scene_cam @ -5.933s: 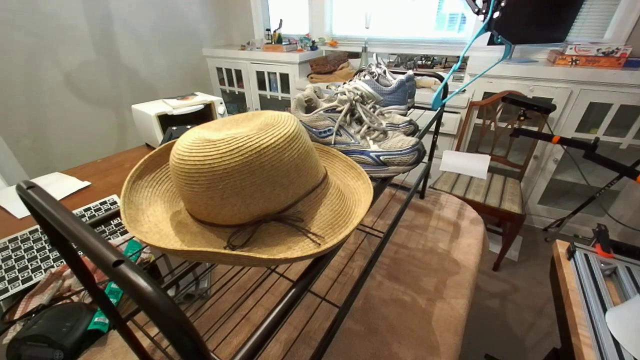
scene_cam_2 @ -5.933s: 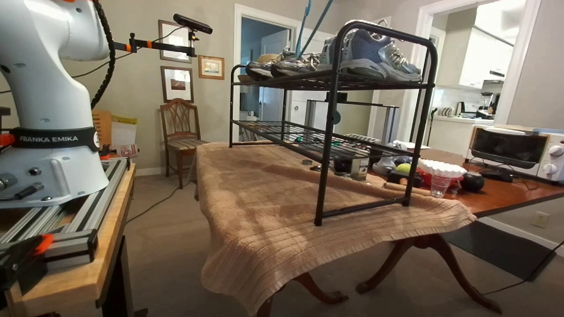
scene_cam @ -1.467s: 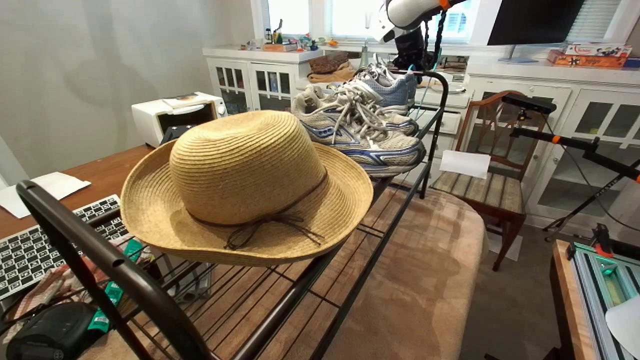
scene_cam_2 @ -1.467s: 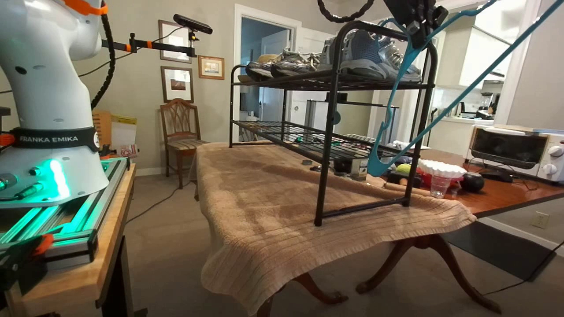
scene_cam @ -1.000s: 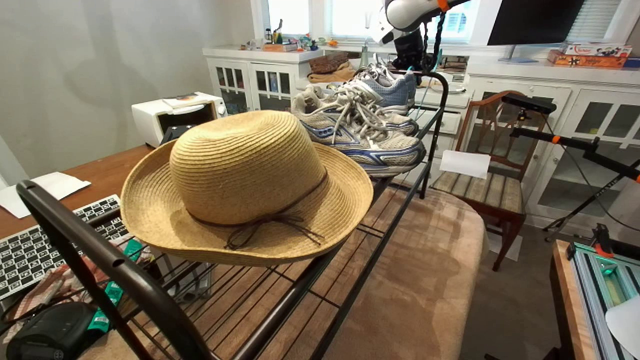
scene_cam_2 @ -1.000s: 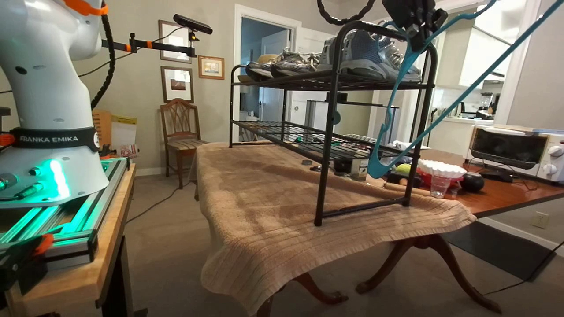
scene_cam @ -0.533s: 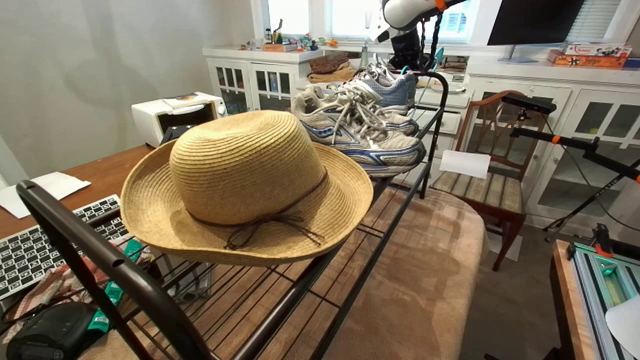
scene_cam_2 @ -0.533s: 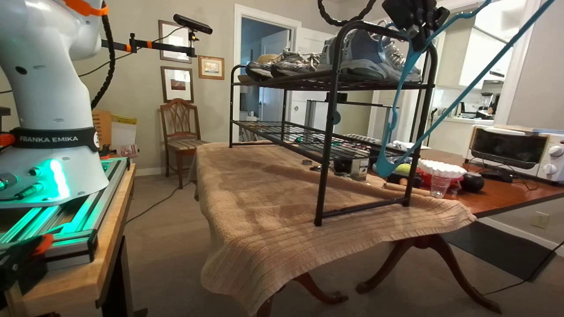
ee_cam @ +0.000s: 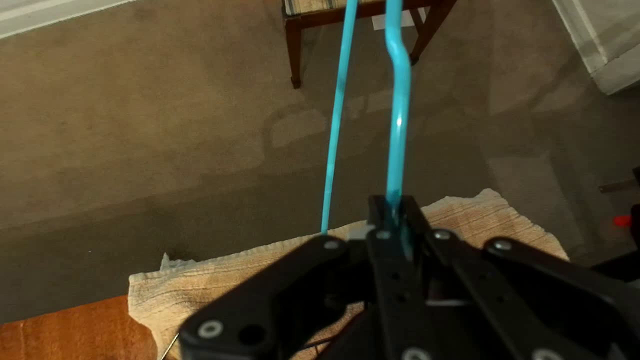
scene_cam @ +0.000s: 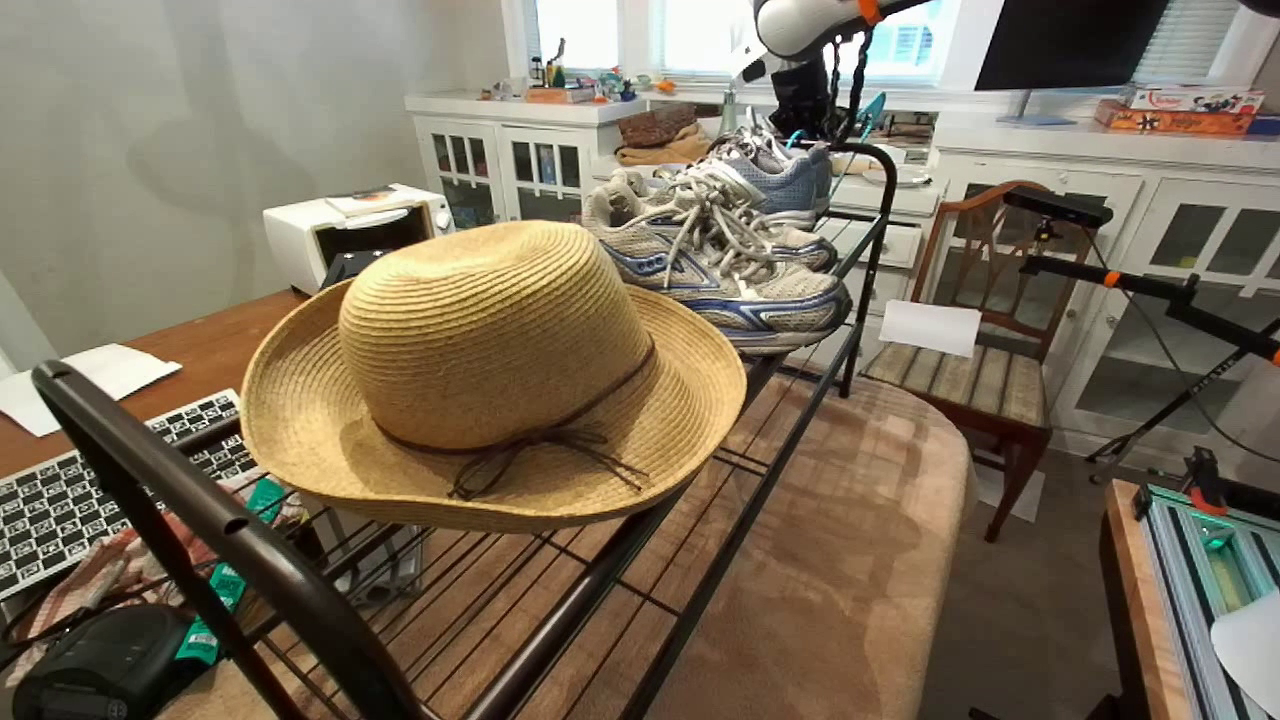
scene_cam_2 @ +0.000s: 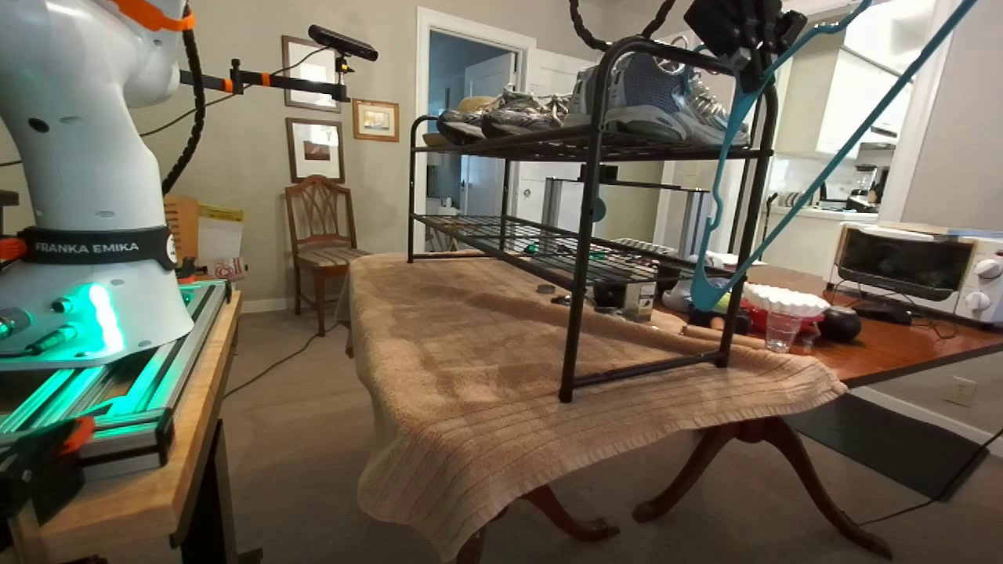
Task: Hang the hanger to the right side of the shoe rack
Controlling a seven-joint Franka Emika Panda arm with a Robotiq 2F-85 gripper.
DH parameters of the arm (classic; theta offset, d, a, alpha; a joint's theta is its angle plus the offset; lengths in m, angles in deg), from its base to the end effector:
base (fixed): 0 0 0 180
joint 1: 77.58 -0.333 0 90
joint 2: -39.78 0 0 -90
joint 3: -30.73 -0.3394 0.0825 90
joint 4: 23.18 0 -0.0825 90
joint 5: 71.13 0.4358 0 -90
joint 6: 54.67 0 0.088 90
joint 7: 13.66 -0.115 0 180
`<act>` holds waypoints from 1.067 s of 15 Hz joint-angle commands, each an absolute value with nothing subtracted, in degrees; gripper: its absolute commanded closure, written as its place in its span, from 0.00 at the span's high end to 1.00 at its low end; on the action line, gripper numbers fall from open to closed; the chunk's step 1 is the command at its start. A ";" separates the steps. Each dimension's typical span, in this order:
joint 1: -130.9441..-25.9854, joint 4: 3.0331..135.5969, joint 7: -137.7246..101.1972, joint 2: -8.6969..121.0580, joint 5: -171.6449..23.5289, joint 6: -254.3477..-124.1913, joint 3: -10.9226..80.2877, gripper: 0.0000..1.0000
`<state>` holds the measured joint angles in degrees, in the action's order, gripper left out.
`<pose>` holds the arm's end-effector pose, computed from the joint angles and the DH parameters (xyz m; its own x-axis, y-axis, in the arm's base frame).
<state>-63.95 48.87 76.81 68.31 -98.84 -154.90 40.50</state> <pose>0.6973 -0.3199 0.4962 0.2356 0.8162 -0.5276 0.9548 -0.2956 -0.0310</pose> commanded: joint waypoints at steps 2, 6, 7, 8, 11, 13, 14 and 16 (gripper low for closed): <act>-64.30 47.00 75.13 70.11 -99.39 -155.12 40.69 0.02; -64.27 46.72 74.93 70.40 -99.46 -155.18 40.73 0.19; -64.27 46.59 74.87 70.52 -99.46 -155.19 40.73 0.28; -64.29 46.53 74.78 70.59 -99.47 -155.21 40.72 0.39; -64.31 46.46 74.45 70.66 -99.44 -155.24 40.70 0.56; -64.26 46.17 74.41 70.74 -99.35 -155.09 40.70 0.59; -64.26 46.07 74.38 70.76 -99.37 -155.11 40.71 0.59; -64.27 45.88 74.33 70.72 -99.37 -155.15 40.72 0.63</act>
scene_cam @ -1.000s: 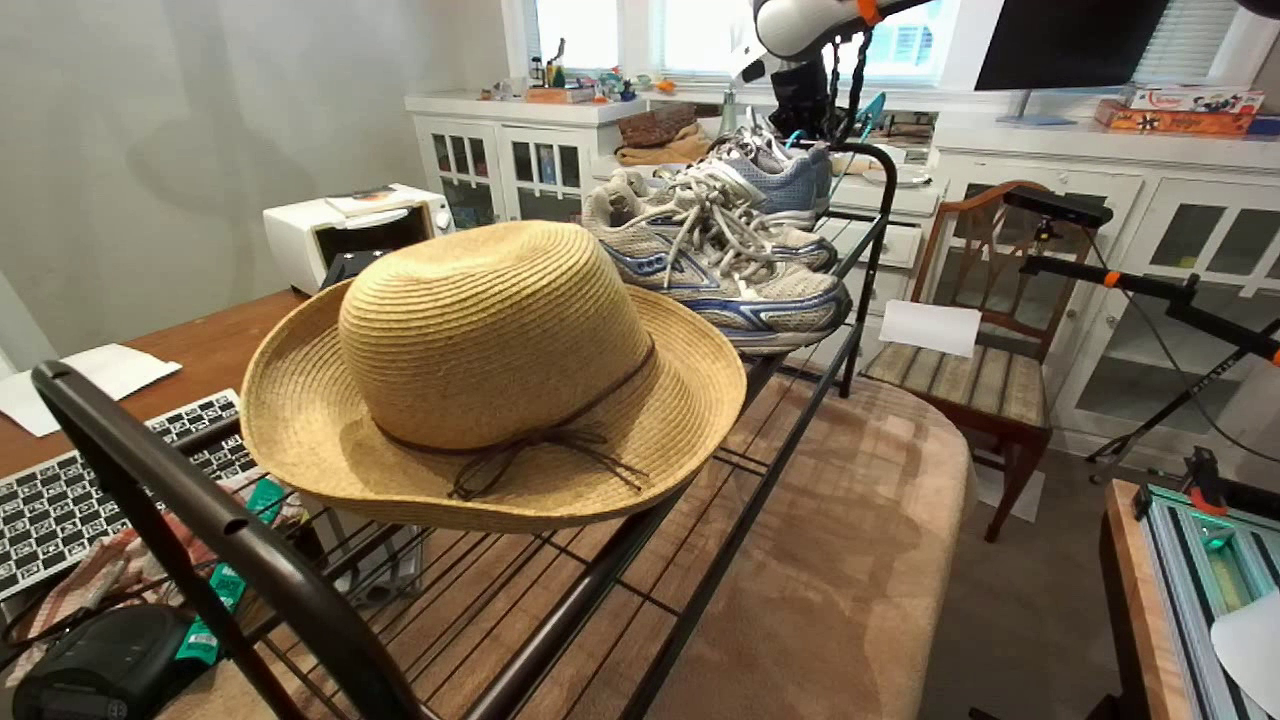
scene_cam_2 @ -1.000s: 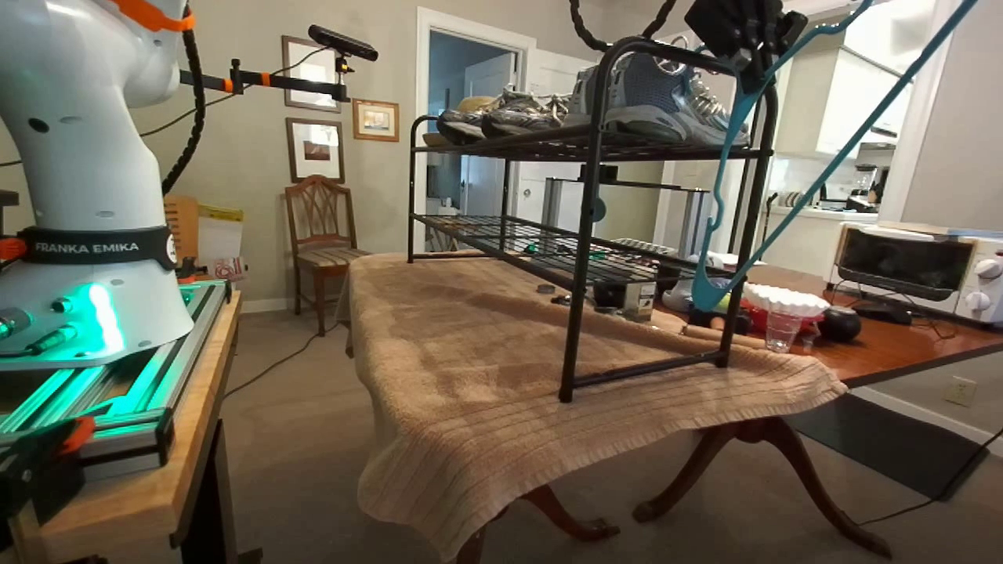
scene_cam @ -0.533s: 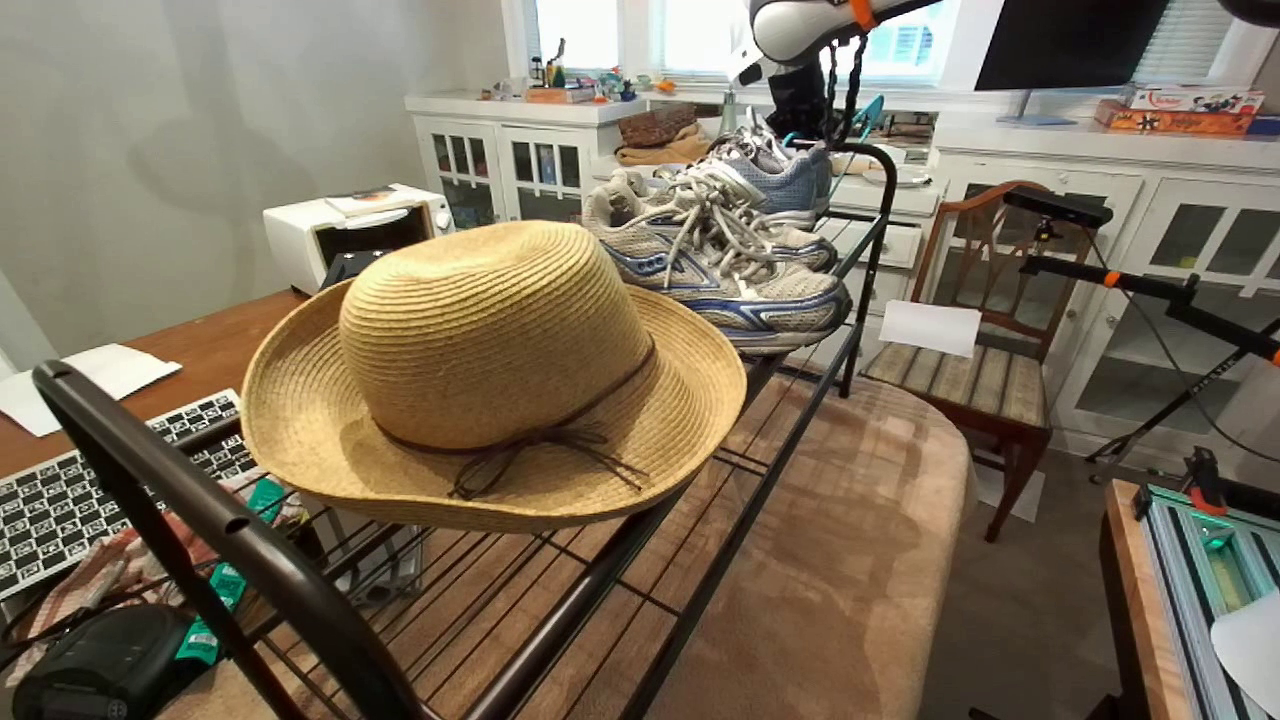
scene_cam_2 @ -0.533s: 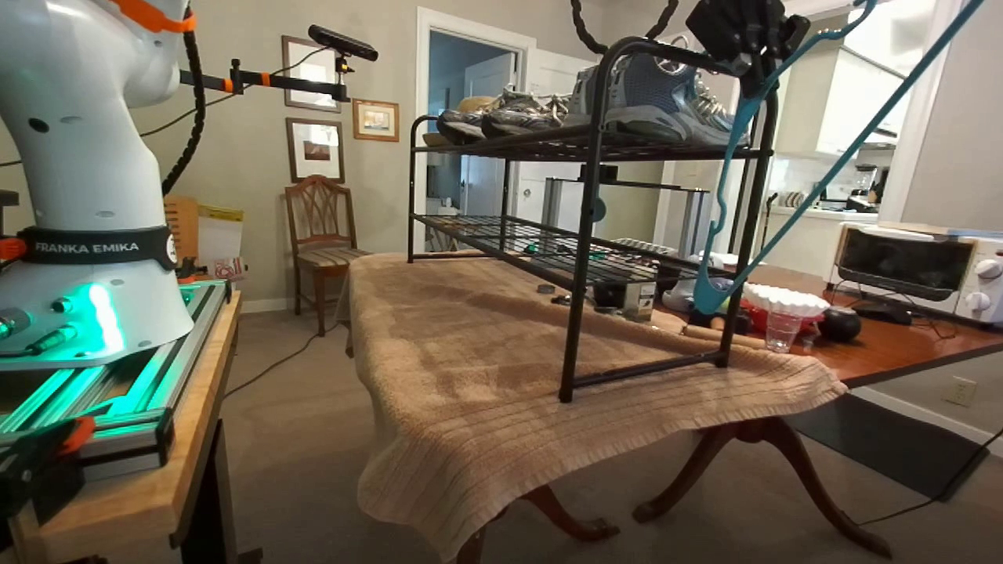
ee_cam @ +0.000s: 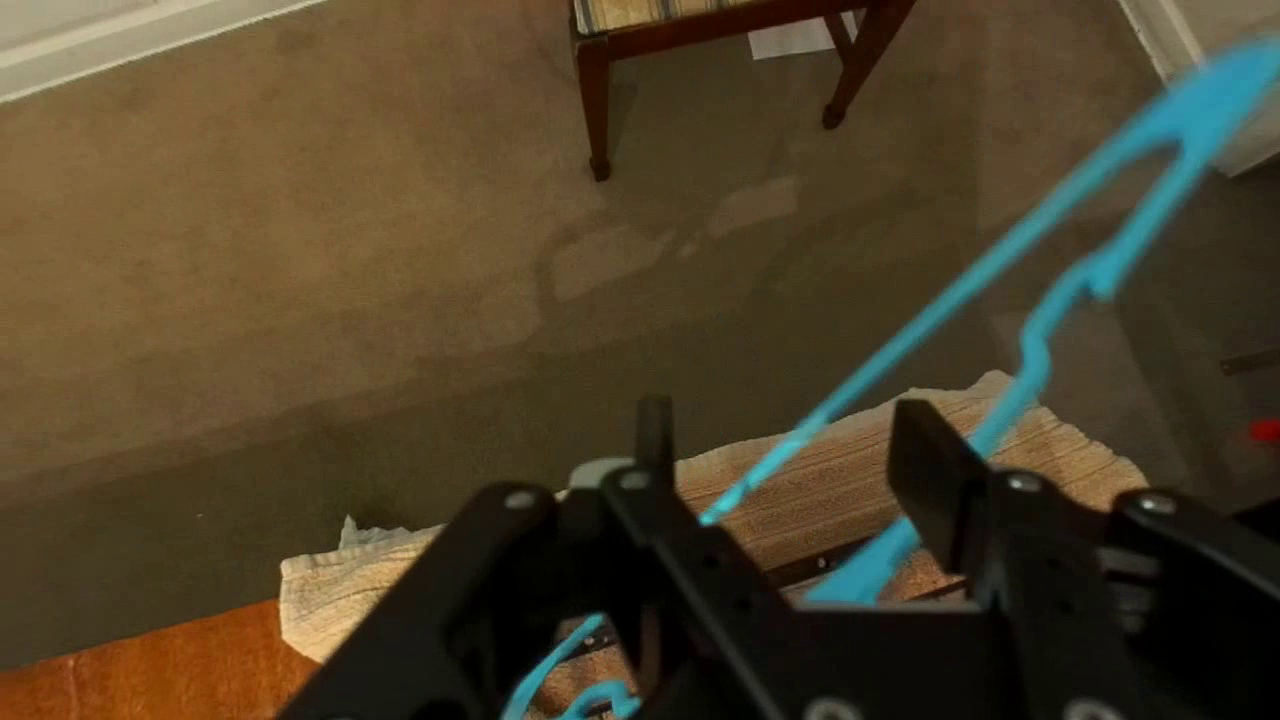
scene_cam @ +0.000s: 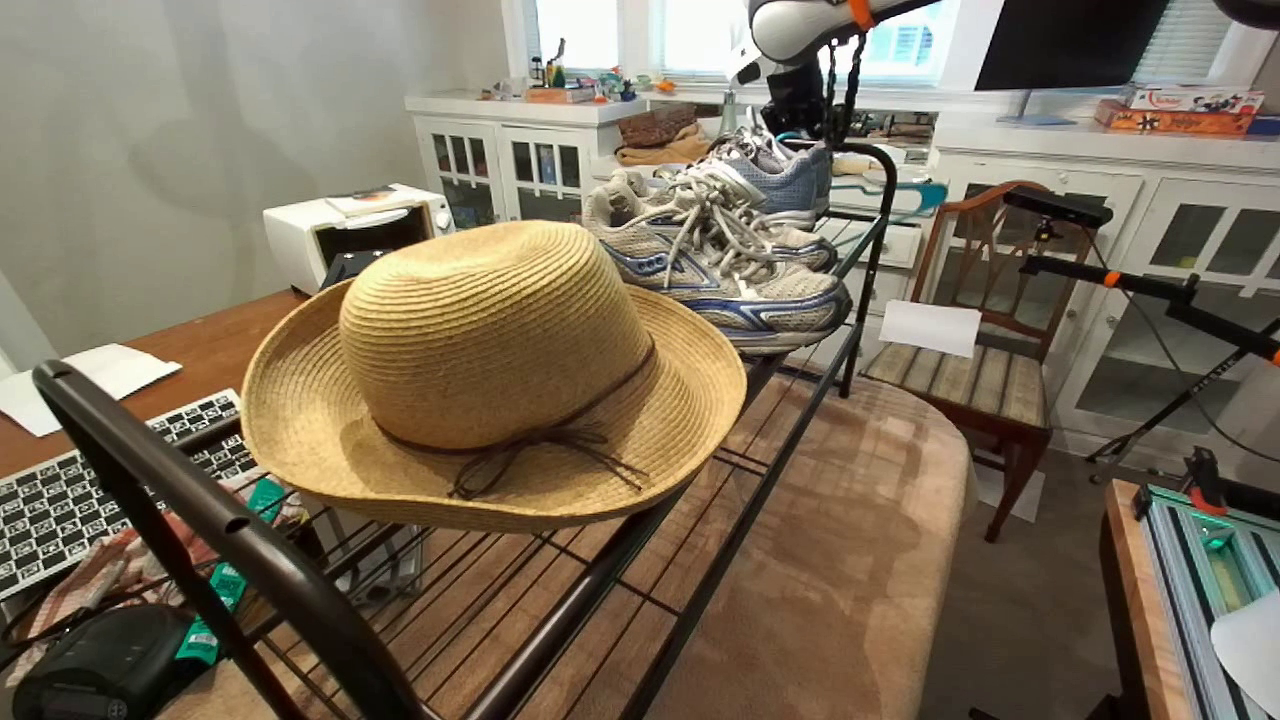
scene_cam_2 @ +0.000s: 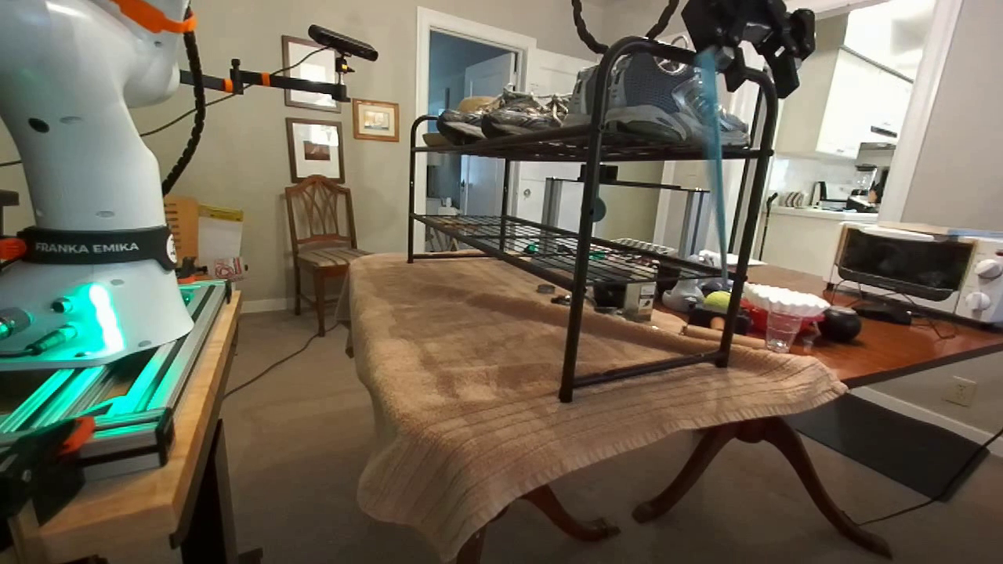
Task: Hang the hanger to the right side of the shoe rack
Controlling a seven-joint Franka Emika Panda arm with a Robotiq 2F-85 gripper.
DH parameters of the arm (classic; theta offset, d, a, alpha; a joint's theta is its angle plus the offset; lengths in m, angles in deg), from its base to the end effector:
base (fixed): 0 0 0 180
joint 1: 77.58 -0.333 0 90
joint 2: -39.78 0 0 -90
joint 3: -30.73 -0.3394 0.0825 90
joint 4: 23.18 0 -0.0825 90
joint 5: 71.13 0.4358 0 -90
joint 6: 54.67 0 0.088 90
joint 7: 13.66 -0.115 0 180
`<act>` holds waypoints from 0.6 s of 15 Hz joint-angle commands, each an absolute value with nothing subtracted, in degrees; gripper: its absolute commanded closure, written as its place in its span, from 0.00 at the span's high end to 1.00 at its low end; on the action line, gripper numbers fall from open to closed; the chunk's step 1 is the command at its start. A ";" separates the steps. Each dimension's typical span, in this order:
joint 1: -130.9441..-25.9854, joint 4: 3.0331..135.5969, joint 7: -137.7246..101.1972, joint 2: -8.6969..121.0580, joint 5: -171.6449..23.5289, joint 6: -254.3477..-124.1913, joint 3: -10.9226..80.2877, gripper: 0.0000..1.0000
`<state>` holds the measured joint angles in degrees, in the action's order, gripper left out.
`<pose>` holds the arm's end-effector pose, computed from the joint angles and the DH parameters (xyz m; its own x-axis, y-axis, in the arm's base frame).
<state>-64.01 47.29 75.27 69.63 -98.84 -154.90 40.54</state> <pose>0.7041 -0.3203 0.4935 0.2605 0.8058 -0.5317 0.9490 -0.3149 -0.0123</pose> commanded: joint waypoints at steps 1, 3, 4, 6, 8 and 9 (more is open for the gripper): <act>-64.27 45.78 74.32 70.67 -99.41 -155.20 40.73 0.69; -64.17 45.53 74.35 70.48 -99.22 -155.17 40.71 0.90; -64.13 45.35 74.40 70.41 -99.18 -155.17 40.71 0.97; -64.08 44.90 74.45 70.28 -99.18 -155.24 40.75 1.00; -64.03 44.59 74.53 70.14 -99.11 -155.24 40.78 1.00; -63.99 44.52 74.55 70.04 -99.10 -155.30 40.80 1.00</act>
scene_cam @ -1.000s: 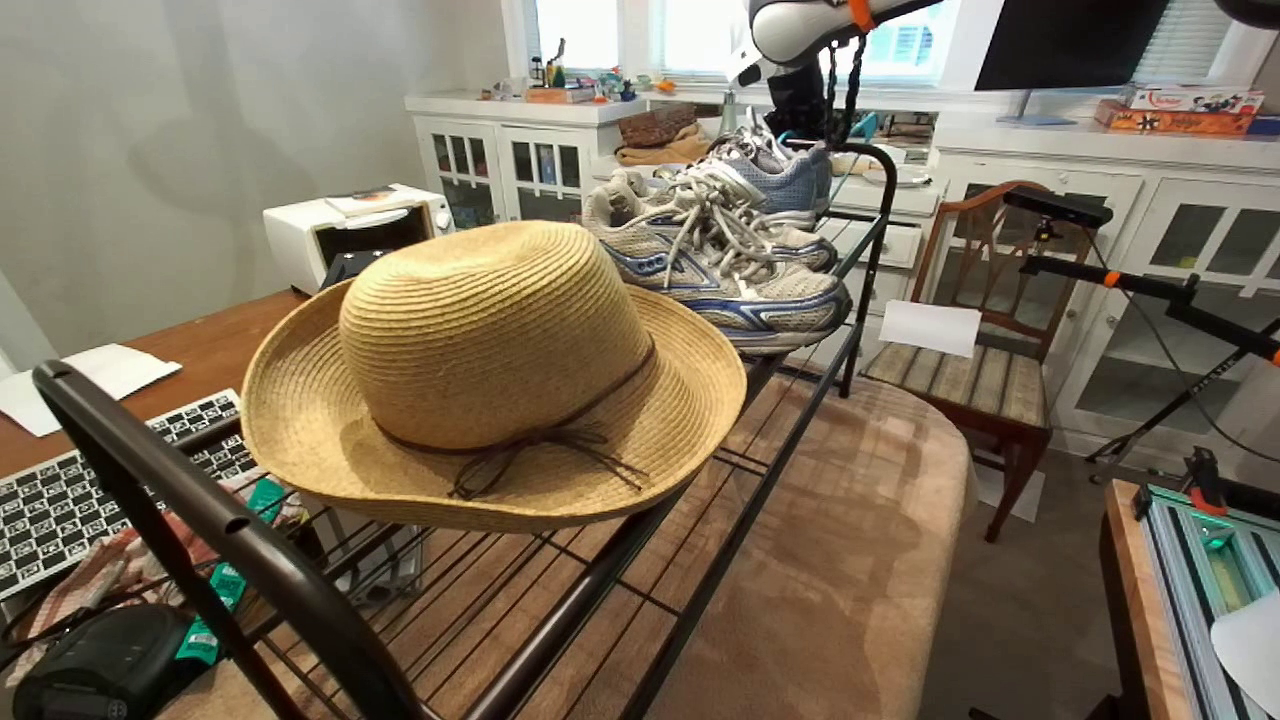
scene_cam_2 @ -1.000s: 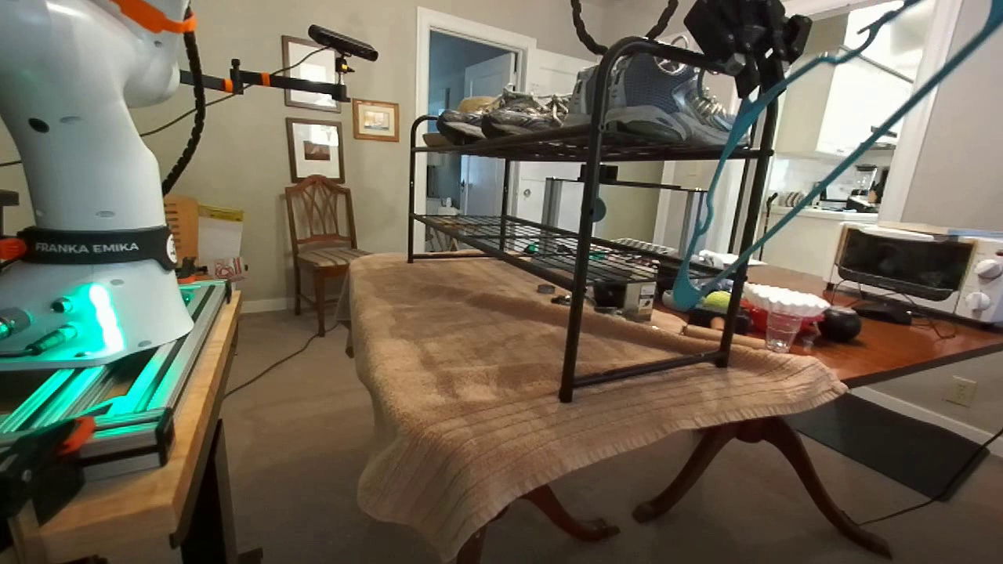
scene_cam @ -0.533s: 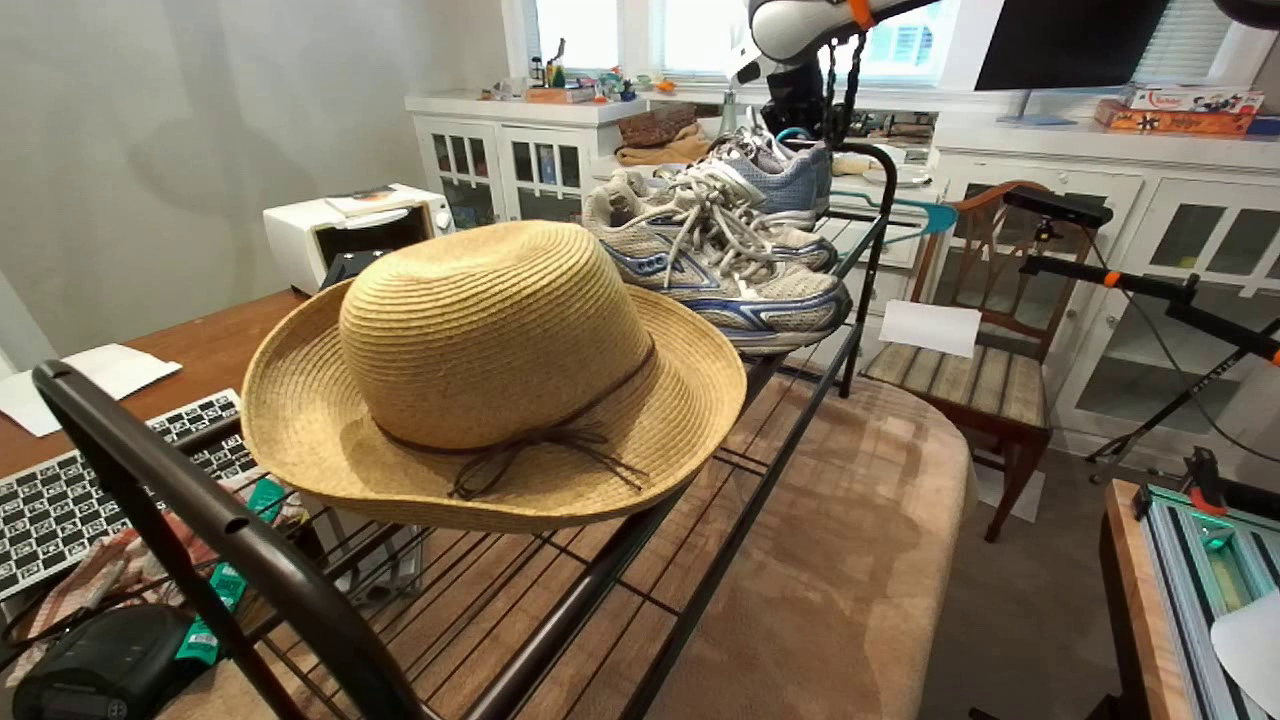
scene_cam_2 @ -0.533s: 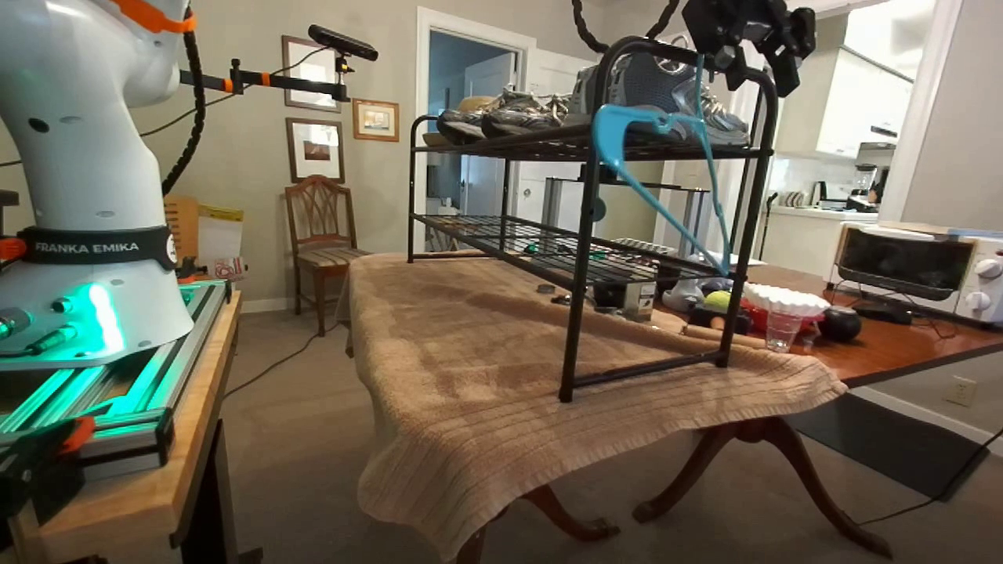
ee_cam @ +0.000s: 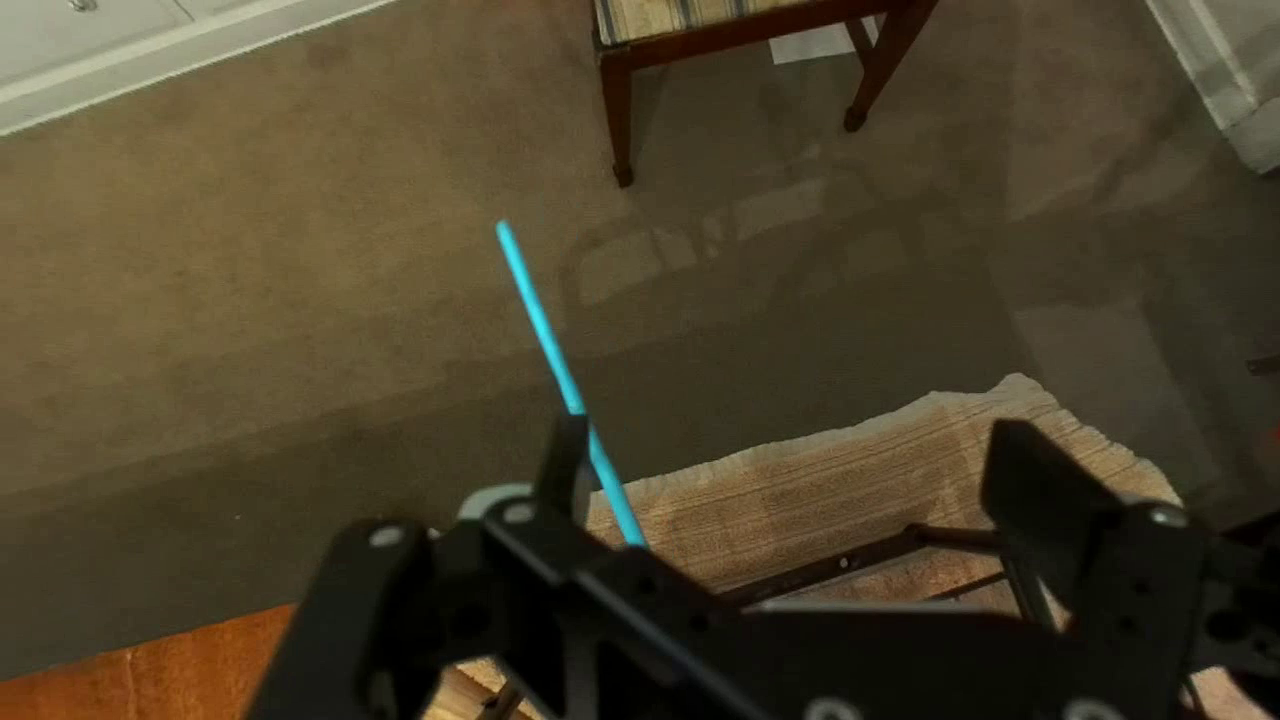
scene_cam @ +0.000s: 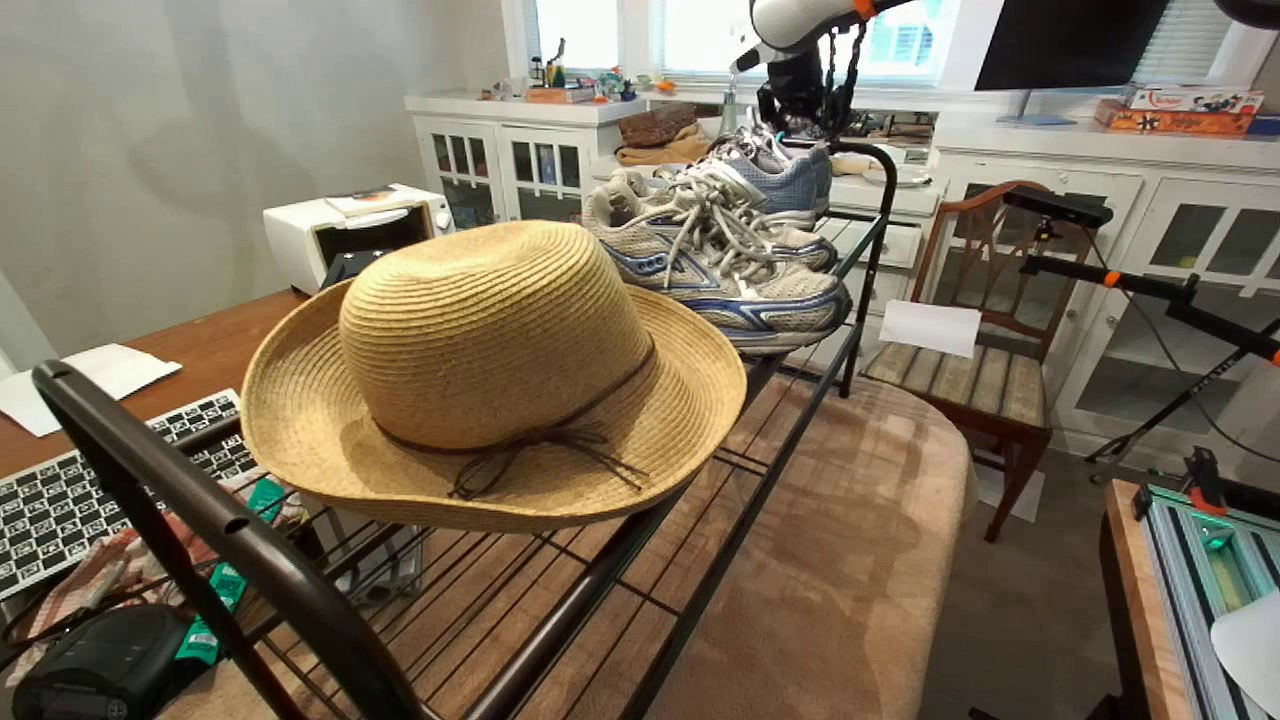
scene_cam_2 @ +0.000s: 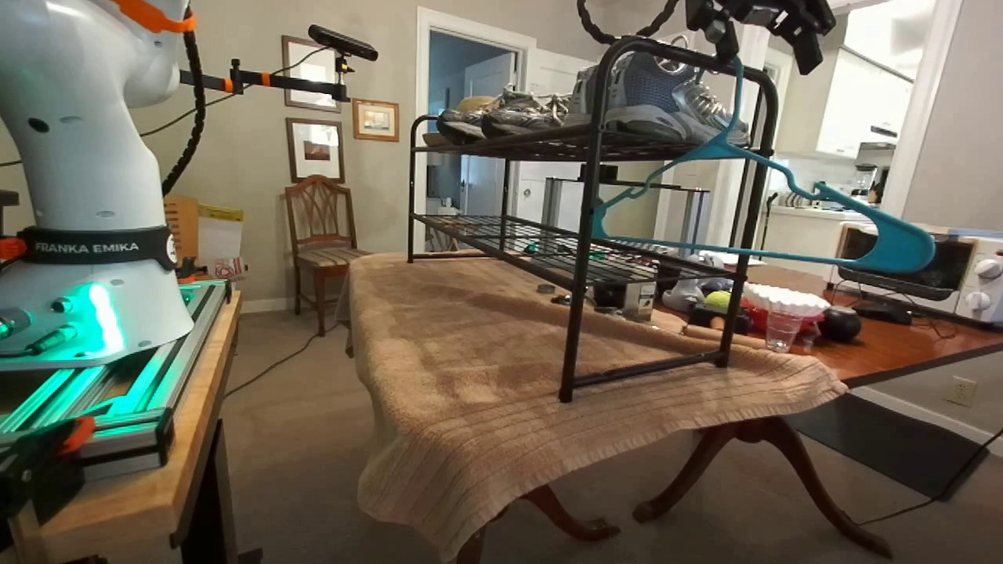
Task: Hang the hanger to the right side of the shoe rack
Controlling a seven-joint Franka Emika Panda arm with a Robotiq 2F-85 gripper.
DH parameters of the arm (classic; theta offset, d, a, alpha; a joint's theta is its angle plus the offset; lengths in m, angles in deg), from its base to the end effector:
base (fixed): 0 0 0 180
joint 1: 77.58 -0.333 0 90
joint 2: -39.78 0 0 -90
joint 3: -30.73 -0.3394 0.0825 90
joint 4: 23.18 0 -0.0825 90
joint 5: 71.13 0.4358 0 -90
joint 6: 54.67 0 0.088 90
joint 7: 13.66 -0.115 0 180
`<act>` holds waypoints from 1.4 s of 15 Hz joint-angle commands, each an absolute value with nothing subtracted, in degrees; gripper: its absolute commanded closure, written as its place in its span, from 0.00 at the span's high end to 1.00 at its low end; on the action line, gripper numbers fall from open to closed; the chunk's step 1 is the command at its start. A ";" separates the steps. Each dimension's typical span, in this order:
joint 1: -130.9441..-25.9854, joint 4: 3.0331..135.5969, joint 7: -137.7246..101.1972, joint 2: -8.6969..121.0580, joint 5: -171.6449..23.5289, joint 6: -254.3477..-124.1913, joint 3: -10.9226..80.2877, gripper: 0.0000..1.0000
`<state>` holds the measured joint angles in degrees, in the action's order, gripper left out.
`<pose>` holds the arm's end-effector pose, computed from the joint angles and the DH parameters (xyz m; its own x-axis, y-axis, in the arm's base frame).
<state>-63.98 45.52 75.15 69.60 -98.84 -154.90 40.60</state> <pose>0.7067 -0.3209 0.5104 0.2769 0.7990 -0.5338 0.9487 -0.3154 0.0201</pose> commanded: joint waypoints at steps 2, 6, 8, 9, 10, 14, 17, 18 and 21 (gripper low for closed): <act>-63.85 44.41 74.69 69.65 -98.94 -155.36 40.82 1.00; -63.47 45.46 74.44 67.84 -97.92 -154.96 40.83 1.00; -63.19 45.88 74.41 66.90 -97.37 -154.55 40.80 1.00; -63.04 46.10 74.36 66.39 -97.20 -154.43 40.80 1.00; -62.92 46.38 74.25 65.90 -97.14 -154.39 40.84 1.00; -62.43 47.37 73.20 63.79 -96.21 -153.75 40.81 1.00; -61.86 48.69 72.97 61.53 -93.79 -152.38 40.58 1.00; -61.65 49.19 72.99 60.58 -92.54 -151.26 40.54 1.00; -60.92 50.96 72.86 57.27 -88.18 -147.93 40.55 1.00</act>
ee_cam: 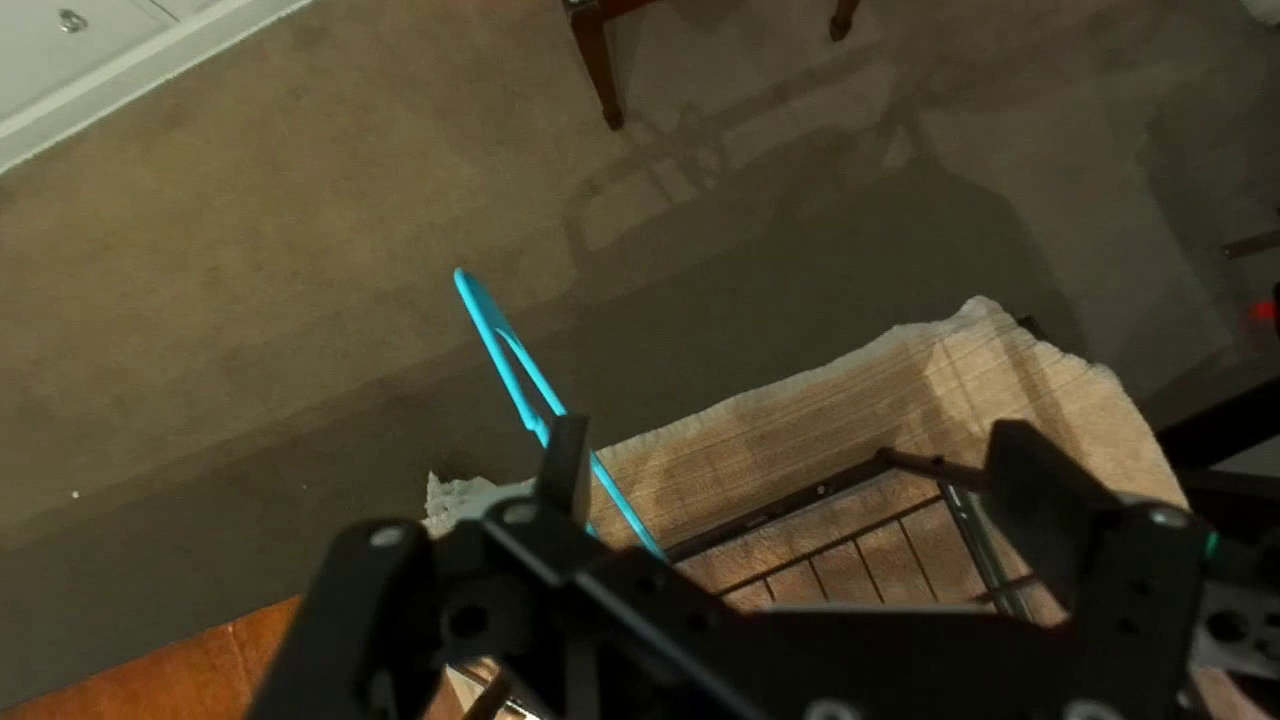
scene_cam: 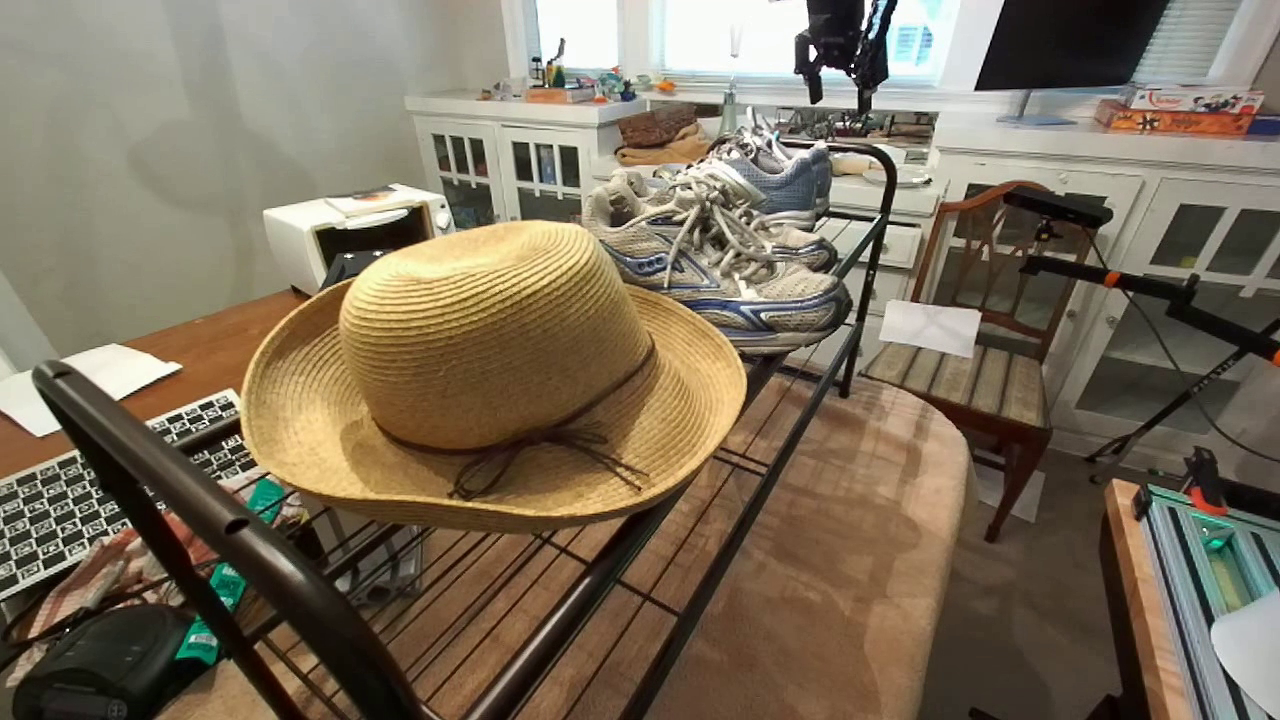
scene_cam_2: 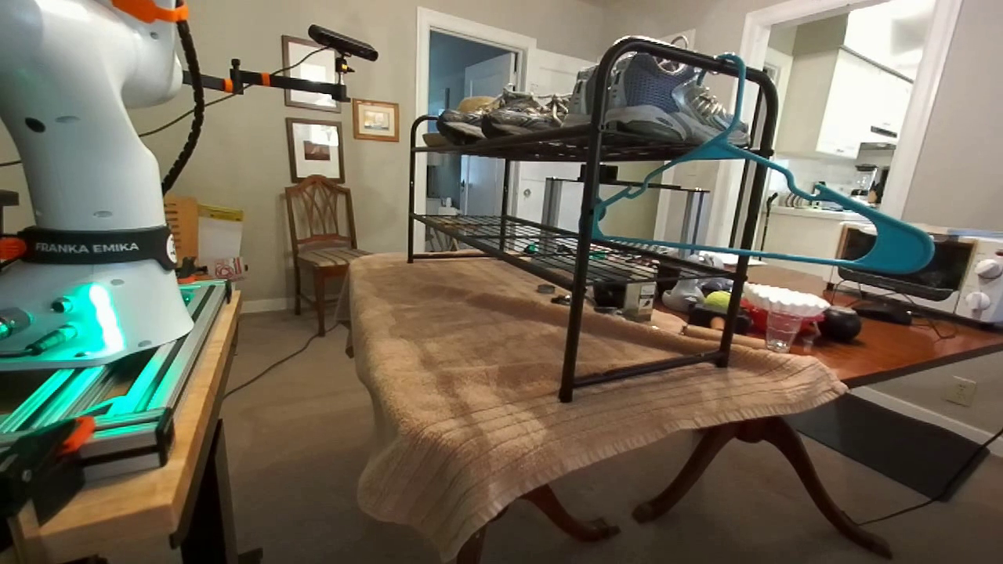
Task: Hang the hanger to the right side of the shoe rack
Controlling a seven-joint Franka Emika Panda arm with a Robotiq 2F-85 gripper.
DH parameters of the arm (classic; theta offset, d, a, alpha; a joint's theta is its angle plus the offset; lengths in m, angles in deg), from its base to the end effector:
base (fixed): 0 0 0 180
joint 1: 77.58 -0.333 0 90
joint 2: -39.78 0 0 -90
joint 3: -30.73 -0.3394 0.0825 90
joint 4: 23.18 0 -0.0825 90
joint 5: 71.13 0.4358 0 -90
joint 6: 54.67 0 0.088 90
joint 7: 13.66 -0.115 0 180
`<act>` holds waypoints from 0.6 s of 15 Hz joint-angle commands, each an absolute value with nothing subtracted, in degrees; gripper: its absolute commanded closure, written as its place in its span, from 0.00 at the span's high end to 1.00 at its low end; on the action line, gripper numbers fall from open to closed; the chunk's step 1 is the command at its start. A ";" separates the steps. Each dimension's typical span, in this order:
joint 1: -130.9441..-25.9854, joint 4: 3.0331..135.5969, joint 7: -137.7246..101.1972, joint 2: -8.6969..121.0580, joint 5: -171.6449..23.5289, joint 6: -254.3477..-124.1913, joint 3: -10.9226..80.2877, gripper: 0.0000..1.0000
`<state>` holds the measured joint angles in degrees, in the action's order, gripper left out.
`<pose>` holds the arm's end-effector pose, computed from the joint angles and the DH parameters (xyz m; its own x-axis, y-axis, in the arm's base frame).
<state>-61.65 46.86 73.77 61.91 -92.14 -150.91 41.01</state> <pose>0.6572 -0.3357 0.5869 0.4205 0.8058 -0.4169 0.9007 -0.4259 0.0854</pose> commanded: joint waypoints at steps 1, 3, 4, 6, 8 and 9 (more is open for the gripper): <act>-60.60 51.56 72.88 55.99 -86.62 -146.72 40.63 1.00; -59.90 52.82 70.81 53.47 -83.09 -145.51 40.89 1.00; -59.51 53.71 68.90 52.15 -80.75 -145.18 41.00 1.00; -58.90 55.96 65.38 49.53 -77.24 -145.74 41.28 1.00; -58.22 59.19 62.54 46.44 -73.31 -147.20 41.66 1.00; -57.95 60.81 61.07 44.91 -71.51 -147.82 41.86 1.00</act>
